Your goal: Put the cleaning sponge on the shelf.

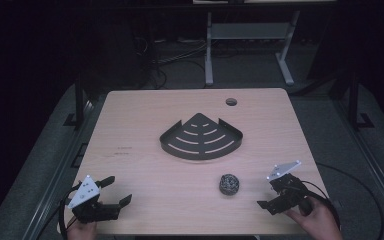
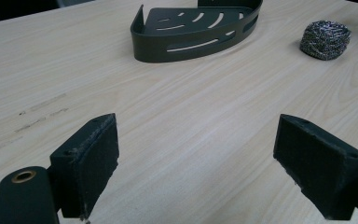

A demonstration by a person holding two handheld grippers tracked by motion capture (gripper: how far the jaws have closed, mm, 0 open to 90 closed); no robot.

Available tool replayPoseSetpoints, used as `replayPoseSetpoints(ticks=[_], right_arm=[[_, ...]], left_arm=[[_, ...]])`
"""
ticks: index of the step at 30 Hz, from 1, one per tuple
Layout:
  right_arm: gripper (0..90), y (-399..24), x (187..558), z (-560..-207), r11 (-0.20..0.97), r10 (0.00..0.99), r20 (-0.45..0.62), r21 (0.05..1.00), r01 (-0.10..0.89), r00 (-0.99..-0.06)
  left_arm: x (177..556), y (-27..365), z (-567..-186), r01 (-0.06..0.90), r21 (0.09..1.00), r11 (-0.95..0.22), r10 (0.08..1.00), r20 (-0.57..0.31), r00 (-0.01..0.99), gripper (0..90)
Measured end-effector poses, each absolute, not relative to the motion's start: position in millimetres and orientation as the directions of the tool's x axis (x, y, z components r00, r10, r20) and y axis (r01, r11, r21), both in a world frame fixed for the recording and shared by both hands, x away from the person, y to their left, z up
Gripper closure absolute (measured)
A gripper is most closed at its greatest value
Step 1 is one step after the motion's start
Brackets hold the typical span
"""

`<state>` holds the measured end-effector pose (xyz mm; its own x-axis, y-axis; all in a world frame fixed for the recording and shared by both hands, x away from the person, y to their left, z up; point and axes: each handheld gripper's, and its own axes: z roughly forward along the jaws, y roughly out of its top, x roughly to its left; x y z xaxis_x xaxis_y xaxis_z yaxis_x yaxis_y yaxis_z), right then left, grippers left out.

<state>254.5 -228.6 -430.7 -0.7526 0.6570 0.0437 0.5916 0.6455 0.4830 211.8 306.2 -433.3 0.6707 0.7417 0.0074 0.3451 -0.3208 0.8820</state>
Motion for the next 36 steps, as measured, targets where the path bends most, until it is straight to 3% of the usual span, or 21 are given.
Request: replayPoseSetpoints(ticks=[36], right_arm=[[16.7,-188.2,265.3,-421.4,0.711,0.579,0.033,0.469,0.524,-0.815]], left_arm=[[212.0,310.0,-432.7,0.346,0.884,-0.315,0.747,0.005,0.665,13.3]])
